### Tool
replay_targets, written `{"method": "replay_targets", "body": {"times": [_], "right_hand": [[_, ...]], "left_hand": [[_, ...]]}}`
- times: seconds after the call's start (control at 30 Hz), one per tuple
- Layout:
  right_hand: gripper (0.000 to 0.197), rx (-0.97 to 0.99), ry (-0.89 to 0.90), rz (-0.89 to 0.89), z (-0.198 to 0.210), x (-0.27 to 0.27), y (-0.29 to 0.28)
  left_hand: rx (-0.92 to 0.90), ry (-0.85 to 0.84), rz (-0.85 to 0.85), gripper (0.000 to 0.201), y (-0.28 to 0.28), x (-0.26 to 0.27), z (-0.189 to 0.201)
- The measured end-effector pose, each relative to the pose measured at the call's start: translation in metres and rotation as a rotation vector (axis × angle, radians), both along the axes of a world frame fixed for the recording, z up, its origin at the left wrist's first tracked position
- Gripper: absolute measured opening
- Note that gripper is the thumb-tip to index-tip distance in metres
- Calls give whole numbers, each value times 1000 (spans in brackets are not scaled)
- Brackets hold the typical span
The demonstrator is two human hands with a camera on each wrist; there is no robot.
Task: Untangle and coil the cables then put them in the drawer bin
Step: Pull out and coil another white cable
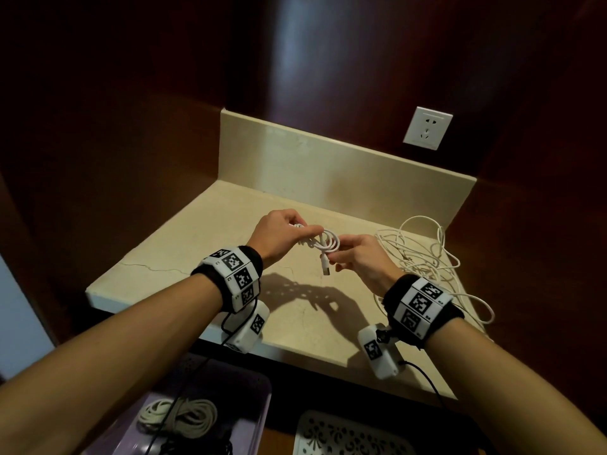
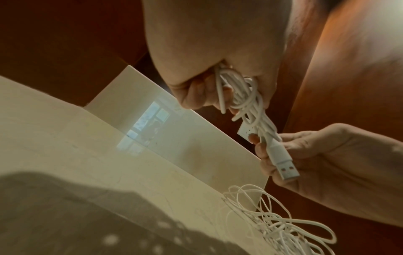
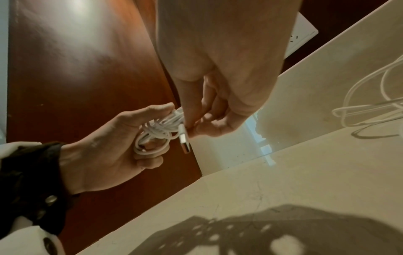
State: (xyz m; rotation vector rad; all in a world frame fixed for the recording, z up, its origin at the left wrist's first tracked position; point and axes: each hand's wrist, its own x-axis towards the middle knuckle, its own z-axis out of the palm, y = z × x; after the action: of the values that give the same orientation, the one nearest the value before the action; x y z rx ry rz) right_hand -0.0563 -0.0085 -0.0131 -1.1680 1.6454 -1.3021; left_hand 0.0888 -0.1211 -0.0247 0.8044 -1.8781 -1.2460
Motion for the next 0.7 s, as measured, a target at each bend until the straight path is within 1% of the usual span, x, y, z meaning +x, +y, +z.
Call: {"method": "replay_targets", "body": {"times": [0.13,0.2,0.3,0.5,0.7], "right_hand": [[20,-16,-4,-31,-2,-1,-2],[16,-4,20,-25,-3,-1,-2],[16,-22,73,-25,-5,0,-2],[22,-50,260,-62,-4,-11,-2],[15,-67,403,-80,-1,-22,-3]], "left_hand": [[31,8,5,34,-1,-2,0],[42,2,1,38,-1,-2,0],[85,-11,-42,40,0,-1,1],[140,-60,-95,25,2,1,8],[203,8,-145,17,1,2,10]]}}
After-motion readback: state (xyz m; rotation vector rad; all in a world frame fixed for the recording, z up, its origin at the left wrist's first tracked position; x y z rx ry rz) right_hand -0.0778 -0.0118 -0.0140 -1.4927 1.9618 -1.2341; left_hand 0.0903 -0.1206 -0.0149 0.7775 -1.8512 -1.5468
